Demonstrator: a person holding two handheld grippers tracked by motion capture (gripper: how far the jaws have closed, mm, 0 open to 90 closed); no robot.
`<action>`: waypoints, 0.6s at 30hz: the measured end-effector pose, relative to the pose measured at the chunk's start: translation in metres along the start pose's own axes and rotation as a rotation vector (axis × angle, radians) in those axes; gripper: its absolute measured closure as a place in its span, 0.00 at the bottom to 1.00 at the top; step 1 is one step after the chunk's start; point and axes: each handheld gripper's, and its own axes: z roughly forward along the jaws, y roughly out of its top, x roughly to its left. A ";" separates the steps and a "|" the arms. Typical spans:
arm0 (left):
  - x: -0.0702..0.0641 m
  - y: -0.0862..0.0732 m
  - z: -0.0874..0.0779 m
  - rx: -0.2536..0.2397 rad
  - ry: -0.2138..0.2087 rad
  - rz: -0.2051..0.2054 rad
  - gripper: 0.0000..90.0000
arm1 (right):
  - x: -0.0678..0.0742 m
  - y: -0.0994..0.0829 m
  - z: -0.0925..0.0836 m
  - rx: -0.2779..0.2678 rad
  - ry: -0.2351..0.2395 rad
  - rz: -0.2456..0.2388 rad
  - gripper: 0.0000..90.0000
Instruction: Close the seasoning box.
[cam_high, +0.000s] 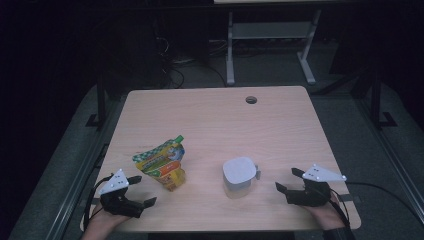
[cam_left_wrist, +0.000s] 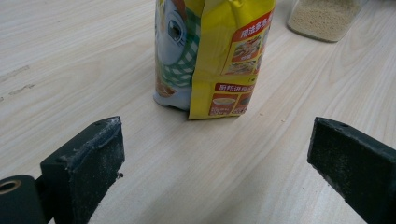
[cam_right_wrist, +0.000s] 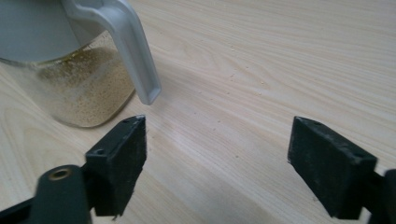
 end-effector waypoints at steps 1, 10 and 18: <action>0.000 0.000 0.000 -0.002 0.000 -0.002 0.04 | 0.000 -0.001 0.000 -0.009 0.001 -0.005 0.18; 0.000 0.002 0.003 -0.002 -0.002 0.016 0.04 | -0.004 -0.006 0.003 -0.001 -0.013 -0.001 0.16; 0.001 0.003 0.005 0.005 -0.003 0.021 0.04 | -0.005 -0.007 -0.001 -0.007 -0.021 0.008 0.15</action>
